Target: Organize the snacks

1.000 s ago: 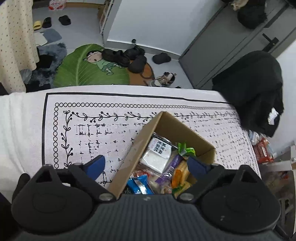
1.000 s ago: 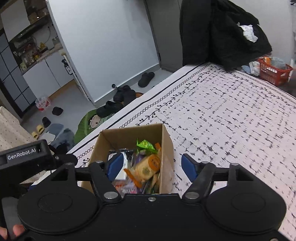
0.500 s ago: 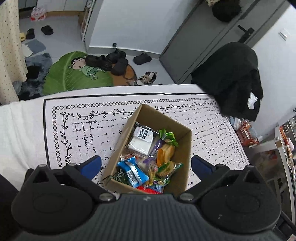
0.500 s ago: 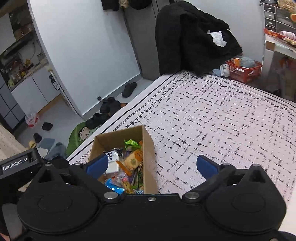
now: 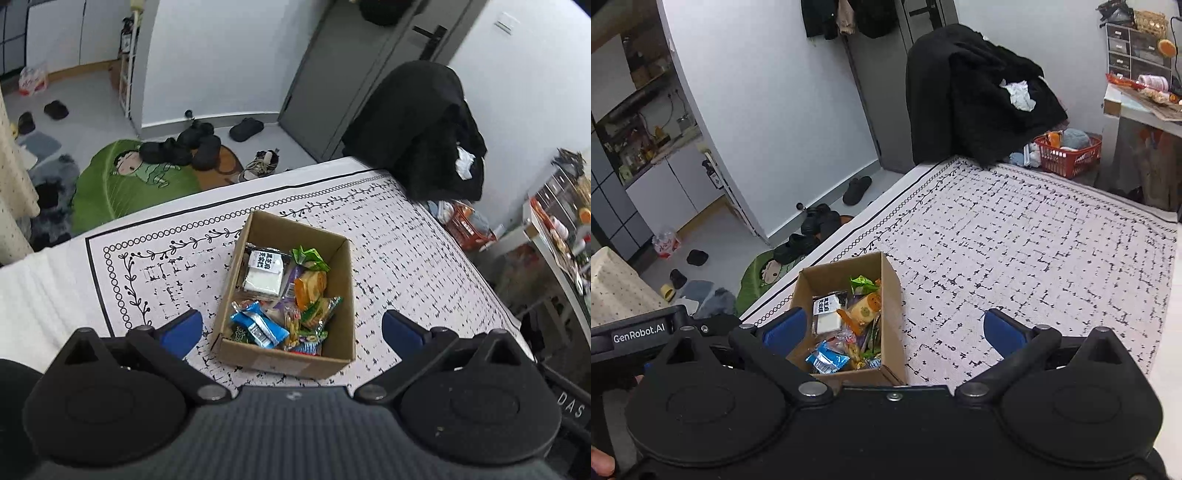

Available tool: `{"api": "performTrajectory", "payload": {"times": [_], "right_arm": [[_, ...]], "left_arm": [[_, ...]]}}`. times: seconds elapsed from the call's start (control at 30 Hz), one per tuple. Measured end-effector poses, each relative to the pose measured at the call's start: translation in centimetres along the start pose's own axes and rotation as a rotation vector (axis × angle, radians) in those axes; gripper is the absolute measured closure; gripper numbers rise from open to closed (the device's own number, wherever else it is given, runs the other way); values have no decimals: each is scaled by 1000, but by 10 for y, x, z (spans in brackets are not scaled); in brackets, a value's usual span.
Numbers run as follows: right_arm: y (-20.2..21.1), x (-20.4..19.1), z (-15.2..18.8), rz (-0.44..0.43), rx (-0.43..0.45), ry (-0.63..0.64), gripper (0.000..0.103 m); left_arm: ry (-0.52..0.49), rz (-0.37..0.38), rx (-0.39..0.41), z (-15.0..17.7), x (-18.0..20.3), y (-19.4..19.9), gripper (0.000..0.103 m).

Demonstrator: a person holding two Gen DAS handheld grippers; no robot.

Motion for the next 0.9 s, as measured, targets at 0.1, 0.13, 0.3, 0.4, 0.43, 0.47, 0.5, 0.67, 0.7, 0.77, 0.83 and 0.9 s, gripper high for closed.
{"api": "performTrajectory", "payload": {"times": [0.1, 0.13, 0.3, 0.4, 0.43, 0.47, 0.5, 0.67, 0.7, 0.77, 0.83, 0.9], "right_arm": [[13, 0, 2, -4, 13, 16, 0], [18, 0, 3, -7, 17, 20, 0], [39, 4, 9, -14, 30, 36, 0], [49, 6, 14, -15, 35, 31, 0], [53, 7, 15, -18, 37, 28, 0], [57, 7, 16, -20, 40, 27, 0], [61, 8, 18, -22, 44, 29, 0], [81, 9, 23, -27, 67, 40, 0], [85, 9, 26, -26, 70, 41, 0], [90, 9, 28, -21, 72, 46, 0], [95, 8, 31, -18, 69, 57, 0], [101, 6, 34, -14, 71, 62, 0]], "left_arm": [[-33, 6, 13, 5, 7, 12, 0], [-47, 11, 16, 7, 10, 16, 0], [-119, 35, 38, 13, 22, 36, 0], [-149, 37, 56, 16, 27, 48, 0], [-161, 35, 62, 18, 28, 52, 0], [-171, 34, 68, 19, 29, 56, 0], [-182, 33, 74, 21, 30, 60, 0], [-206, 39, 92, 31, 32, 74, 0], [-214, 39, 95, 33, 33, 77, 0], [-241, 47, 99, 36, 34, 83, 0], [-287, 53, 94, 41, 38, 88, 0], [-326, 48, 92, 44, 40, 94, 0]]}}
Point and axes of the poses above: each gripper's, at about its wrist camera, not at the fingertips, and y roughly against the way its jaws point, x to its right, z to its underside, the point moved 5 cm from there along -y, roughly the way its jaws point, and after that the axes turned 11 degrees about -y, right-handed, at the moved point
